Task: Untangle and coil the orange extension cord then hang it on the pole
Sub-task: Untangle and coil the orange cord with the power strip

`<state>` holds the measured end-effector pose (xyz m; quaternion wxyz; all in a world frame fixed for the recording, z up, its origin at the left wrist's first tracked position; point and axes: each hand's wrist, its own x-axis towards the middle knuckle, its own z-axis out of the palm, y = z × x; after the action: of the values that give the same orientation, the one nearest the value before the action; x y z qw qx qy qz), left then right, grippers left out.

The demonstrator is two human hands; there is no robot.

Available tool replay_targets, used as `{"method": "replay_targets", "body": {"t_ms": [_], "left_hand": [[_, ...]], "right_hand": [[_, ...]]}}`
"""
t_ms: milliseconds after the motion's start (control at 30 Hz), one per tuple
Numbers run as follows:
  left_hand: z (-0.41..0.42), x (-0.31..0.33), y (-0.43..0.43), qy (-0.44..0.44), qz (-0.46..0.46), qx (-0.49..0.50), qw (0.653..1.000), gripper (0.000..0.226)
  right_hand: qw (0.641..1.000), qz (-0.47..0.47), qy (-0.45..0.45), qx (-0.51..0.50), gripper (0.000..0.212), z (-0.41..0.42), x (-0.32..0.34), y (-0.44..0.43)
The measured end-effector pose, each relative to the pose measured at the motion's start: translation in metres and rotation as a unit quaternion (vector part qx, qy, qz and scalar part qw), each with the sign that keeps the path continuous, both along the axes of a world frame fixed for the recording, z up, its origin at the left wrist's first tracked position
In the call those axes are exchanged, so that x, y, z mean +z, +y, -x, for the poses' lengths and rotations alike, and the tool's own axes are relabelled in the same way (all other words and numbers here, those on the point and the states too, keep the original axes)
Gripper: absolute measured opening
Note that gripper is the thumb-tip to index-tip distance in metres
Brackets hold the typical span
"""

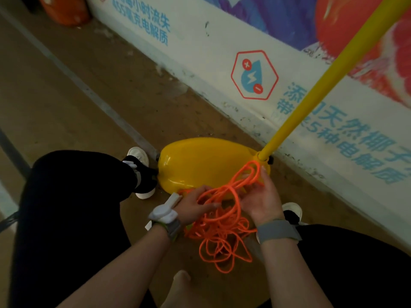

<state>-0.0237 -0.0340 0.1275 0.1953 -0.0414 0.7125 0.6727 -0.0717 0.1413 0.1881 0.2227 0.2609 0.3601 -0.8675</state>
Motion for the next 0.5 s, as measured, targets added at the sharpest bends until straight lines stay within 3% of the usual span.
{"method": "replay_targets", "body": {"t_ms": [67,167,233,300,400,500], "left_hand": [[-0.002,0.003,0.002,-0.006,-0.003,-0.005,1.000,0.032],[-0.005,0.005,0.005,-0.014,-0.010,0.015,1.000,0.036],[-0.007,0.000,0.005,-0.023,0.002,0.036,0.999,0.042],[-0.006,-0.003,0.003,-0.022,0.019,0.050,0.998,0.049],[-0.002,-0.005,0.000,-0.024,-0.013,0.099,0.995,0.031],[0.007,0.000,-0.005,-0.042,-0.100,0.217,0.970,0.005]], "right_hand": [[0.999,-0.042,-0.016,-0.002,0.031,-0.001,-0.006,-0.002],[0.991,-0.100,-0.023,0.083,0.037,-0.005,-0.015,-0.005],[0.980,-0.140,-0.001,0.141,0.023,-0.009,-0.019,-0.009],[0.971,-0.190,0.034,0.138,0.012,-0.010,-0.023,-0.012],[0.952,-0.288,0.058,0.089,0.023,-0.009,-0.028,-0.007],[0.911,-0.395,0.066,0.094,0.022,-0.007,-0.033,0.004]]}}
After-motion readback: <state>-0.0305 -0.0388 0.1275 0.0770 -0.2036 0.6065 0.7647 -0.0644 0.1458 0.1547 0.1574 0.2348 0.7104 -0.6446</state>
